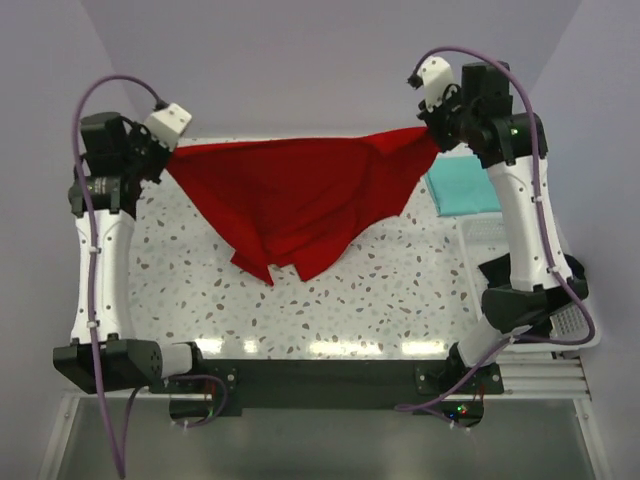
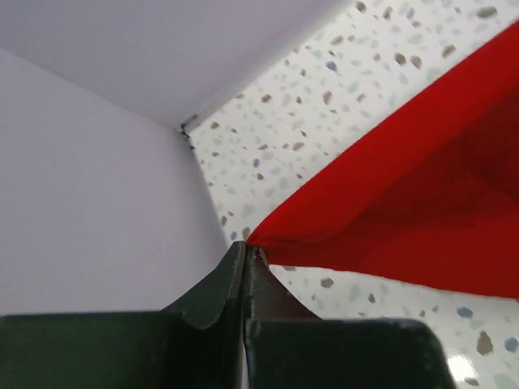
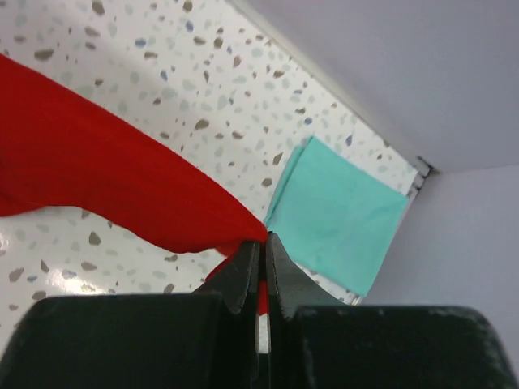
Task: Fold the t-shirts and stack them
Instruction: Flatten the tshirt out
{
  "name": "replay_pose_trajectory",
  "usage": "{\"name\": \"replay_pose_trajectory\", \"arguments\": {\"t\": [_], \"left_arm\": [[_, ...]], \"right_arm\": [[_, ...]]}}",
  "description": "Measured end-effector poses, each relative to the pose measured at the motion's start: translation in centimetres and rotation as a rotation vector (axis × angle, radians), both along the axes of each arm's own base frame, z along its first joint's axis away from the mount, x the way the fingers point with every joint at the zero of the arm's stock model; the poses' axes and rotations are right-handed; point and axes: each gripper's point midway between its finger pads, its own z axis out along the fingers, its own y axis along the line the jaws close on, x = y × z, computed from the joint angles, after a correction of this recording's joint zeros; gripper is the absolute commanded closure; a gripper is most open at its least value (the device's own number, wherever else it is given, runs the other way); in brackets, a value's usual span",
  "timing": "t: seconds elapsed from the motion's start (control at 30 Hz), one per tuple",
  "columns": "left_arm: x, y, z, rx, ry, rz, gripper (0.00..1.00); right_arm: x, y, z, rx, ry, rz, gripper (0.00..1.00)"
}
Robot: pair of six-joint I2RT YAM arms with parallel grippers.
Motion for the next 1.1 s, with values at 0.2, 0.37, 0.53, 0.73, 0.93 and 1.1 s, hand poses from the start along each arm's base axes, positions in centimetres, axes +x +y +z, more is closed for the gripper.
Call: {"name": "replay_pose_trajectory", "arguments": {"t": [0.2, 0.37, 0.53, 0.73, 0.93, 1.1], "left_arm": [[2.0, 5.7, 7.7, -0.079, -0.155, 0.066, 1.0], [-0.7, 6.2, 11.6, -0.123, -0.255, 0.05, 1.0], [-5.4, 4.3, 15.6, -0.125, -0.378, 0.032, 1.0], [-9.0, 1.9, 20.1, -0.112, -0.507, -0.013, 1.0], [-6.2, 1.9, 19.4, -0.146, -0.47, -0.081, 1.0], [-0.3, 1.3, 14.7, -0.205, -0.331, -0.12, 1.0]], "right_arm": [[-0.7, 0.7, 9.5, 0.093, -0.248, 0.002, 1.0], [-4.3, 0.7, 12.9, 0.155, -0.333, 0.024, 1.0], [-9.0, -0.2, 16.4, 0.19, -0.437, 0.039, 1.0], [-11.9, -1.2, 20.6, 0.213, -0.574, 0.036, 1.0], [-9.3, -1.1, 20.7, 0.187, -0.605, 0.022, 1.0], [-2.7, -0.2, 16.0, 0.143, -0.502, -0.007, 1.0]]}}
